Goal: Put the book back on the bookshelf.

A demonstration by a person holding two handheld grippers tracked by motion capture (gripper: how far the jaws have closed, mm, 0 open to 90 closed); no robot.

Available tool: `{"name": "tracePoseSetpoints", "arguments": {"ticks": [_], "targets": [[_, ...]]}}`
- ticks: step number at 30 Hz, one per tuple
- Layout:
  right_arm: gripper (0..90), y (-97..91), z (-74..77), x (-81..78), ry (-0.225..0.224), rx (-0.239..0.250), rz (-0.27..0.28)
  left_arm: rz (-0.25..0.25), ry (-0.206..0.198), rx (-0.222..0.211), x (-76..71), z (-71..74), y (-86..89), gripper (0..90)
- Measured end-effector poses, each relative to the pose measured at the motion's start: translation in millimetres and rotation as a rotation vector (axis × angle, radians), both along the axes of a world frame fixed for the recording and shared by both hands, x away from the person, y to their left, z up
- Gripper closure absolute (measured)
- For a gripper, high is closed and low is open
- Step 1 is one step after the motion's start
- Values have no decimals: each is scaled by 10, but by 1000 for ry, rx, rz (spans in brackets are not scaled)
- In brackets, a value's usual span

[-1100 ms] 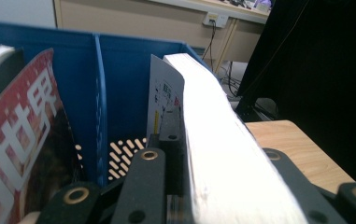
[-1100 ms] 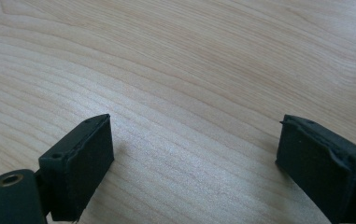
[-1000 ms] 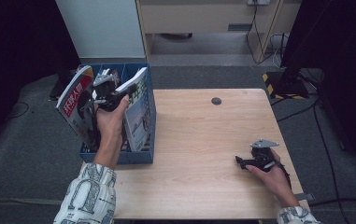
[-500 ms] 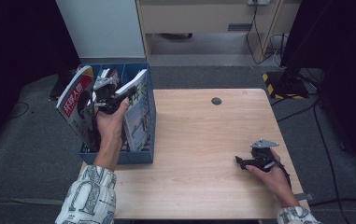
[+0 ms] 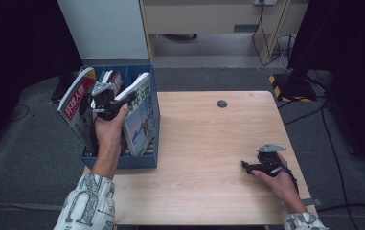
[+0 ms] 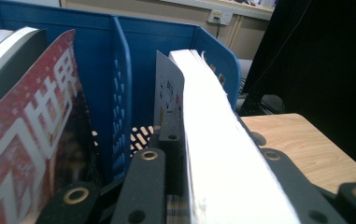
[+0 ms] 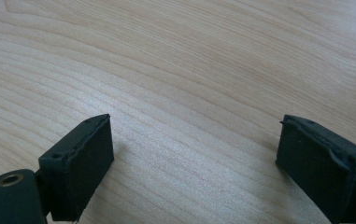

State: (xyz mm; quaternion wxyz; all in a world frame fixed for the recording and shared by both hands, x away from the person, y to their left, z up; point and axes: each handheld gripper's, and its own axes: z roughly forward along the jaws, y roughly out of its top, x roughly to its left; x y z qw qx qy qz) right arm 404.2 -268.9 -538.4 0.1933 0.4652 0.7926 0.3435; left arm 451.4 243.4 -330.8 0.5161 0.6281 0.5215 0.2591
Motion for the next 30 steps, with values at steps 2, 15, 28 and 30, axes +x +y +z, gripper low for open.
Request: {"name": "tracePoseSetpoints", "arguments": {"ticks": [2, 15, 28, 30], "targets": [[110, -2, 0, -1, 0, -3, 2, 6, 0, -2, -20, -10, 29, 731], [110, 5, 1, -25, 0, -5, 10, 31, 31, 39, -110, -24, 31, 730], [109, 7, 1, -29, 3, -3, 15, 43, 91, 48, -131, -62, 130, 719], [109, 7, 1, -30, 3, -3, 14, 39, 108, 48, -121, -46, 134, 714]]}}
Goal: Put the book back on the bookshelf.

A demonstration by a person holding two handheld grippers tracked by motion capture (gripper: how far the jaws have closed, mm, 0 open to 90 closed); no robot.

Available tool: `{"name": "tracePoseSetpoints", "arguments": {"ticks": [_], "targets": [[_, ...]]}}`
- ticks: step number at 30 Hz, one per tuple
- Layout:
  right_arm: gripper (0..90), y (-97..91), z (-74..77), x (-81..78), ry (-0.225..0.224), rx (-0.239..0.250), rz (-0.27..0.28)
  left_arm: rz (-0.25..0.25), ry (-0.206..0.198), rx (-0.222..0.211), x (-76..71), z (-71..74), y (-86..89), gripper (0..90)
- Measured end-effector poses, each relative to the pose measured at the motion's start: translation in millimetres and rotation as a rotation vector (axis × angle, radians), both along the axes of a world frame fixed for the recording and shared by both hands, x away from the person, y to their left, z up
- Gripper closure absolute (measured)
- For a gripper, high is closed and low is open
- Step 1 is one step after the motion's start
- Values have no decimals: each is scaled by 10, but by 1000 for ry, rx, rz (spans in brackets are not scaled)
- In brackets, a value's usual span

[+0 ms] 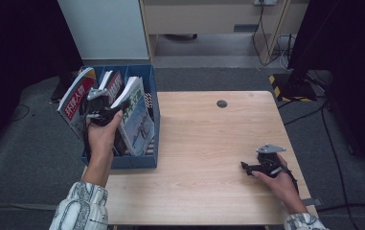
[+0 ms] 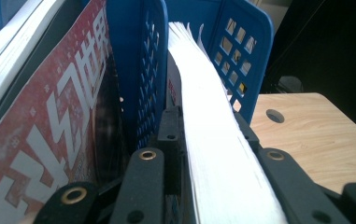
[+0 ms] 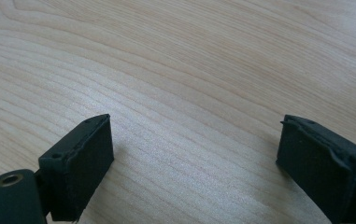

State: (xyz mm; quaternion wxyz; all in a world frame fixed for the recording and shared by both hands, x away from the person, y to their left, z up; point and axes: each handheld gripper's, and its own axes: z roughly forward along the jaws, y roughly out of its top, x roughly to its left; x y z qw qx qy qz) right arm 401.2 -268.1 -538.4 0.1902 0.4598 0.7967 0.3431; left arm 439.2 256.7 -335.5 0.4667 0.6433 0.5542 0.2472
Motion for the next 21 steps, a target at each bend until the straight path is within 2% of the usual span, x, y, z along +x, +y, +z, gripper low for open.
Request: {"name": "tracePoseSetpoints", "arguments": {"ticks": [2, 4, 14, 21], "targets": [[109, 0, 0, 0, 0, 0, 0, -6, 11, 3, 7, 12, 0, 705], [109, 3, 0, 0, 0, 3, -3, -11, 41, 14, 24, 53, -5, 693], [109, 2, -1, 2, -3, 2, -2, -17, 86, 28, 124, 128, -63, 623], [109, 2, -2, -1, -6, 0, 1, 3, 114, 38, 202, 159, -111, 590]]}}
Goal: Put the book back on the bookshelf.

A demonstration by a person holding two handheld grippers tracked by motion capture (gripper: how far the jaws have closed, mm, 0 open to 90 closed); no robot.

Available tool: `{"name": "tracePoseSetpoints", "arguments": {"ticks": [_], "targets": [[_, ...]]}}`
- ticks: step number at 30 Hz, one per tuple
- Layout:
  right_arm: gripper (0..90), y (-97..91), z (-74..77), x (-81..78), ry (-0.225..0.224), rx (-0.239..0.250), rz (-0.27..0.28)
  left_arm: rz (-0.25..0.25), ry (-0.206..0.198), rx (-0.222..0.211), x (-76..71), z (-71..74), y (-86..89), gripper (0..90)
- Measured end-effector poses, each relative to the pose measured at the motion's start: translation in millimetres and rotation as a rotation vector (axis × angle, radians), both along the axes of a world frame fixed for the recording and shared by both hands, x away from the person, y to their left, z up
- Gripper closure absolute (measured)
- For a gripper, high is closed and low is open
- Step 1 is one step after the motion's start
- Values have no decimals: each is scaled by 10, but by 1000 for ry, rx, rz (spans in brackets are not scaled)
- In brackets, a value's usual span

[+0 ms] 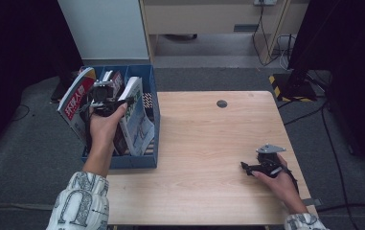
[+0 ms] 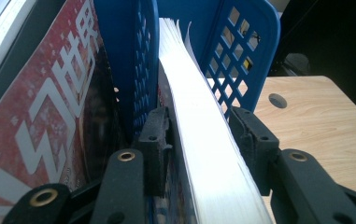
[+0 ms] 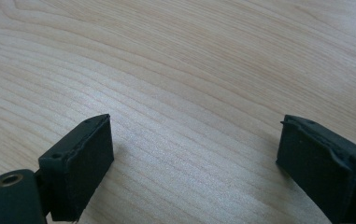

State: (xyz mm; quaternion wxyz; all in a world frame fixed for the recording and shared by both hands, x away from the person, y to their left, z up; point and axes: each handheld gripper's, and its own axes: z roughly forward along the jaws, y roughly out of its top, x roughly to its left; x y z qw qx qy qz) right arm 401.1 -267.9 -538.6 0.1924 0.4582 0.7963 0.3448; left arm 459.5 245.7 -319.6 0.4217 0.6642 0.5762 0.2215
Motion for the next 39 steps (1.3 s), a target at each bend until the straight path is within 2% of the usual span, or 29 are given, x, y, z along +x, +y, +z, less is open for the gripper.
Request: {"name": "tracePoseSetpoints", "arguments": {"ticks": [8, 9, 11, 12, 15, 19, 23, 28, 39], "targets": [[106, 1, -1, 0, -1, -1, 3, 10, 18, 0, 34, 3, -29, 548], [106, 1, 0, 0, -1, -1, 4, 7, 21, 16, 43, 1, -41, 555], [106, 1, 0, 0, -1, -1, 4, 7, 23, 32, 42, 5, -47, 615], [106, 1, 0, -1, -1, -1, 4, 12, 30, 62, 36, 13, -45, 651], [106, 1, -1, 0, -1, -1, 4, 13, 32, 78, 29, 18, -27, 714], [105, 1, -1, 0, -1, -1, 4, 16, 23, 64, 13, 13, -5, 725], [105, 1, 0, 0, -1, -1, 4, 7, -3, 57, -24, 10, -10, 729], [105, 1, -1, 0, -1, -1, 4, 16, -38, -1, -82, 18, 80, 733], [105, 1, 0, 0, -1, -1, 5, 13, -65, -10, -69, 48, 51, 734]]}}
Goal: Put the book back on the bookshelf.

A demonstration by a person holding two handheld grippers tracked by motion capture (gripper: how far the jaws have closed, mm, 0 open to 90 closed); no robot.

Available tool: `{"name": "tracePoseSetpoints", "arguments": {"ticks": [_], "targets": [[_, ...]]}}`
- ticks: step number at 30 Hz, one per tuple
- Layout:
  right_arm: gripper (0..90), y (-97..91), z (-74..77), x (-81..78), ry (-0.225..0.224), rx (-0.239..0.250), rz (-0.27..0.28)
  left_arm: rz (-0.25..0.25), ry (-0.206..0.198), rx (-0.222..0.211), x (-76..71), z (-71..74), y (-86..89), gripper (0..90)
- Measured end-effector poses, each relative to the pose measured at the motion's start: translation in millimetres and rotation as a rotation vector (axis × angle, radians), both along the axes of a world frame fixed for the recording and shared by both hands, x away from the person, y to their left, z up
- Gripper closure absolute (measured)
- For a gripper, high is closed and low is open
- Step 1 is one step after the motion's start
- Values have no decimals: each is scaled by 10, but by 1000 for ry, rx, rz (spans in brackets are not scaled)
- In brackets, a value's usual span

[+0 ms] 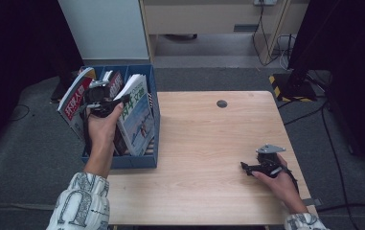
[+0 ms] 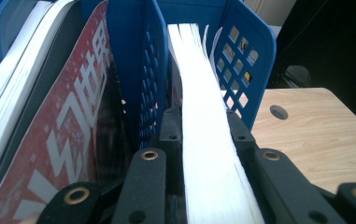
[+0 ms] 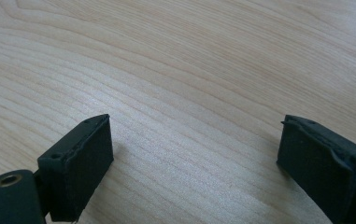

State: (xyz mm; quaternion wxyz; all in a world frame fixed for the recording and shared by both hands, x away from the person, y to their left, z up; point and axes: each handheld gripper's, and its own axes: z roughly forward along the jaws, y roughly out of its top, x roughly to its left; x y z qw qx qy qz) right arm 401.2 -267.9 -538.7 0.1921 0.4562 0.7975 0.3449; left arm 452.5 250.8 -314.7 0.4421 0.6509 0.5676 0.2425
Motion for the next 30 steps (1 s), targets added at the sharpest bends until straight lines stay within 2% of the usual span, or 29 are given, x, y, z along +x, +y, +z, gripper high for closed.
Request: {"name": "tracePoseSetpoints", "arguments": {"ticks": [9, 23, 30], "targets": [[103, 0, 0, 2, 1, 0, 2, 5, -30, 0, 22, 51, -24, 734], [103, -3, 1, 3, 3, 0, 5, 9, -79, -19, 120, -28, -96, 734], [103, -3, 2, 3, 4, 0, 5, 6, -96, -16, 138, -46, -146, 734]]}}
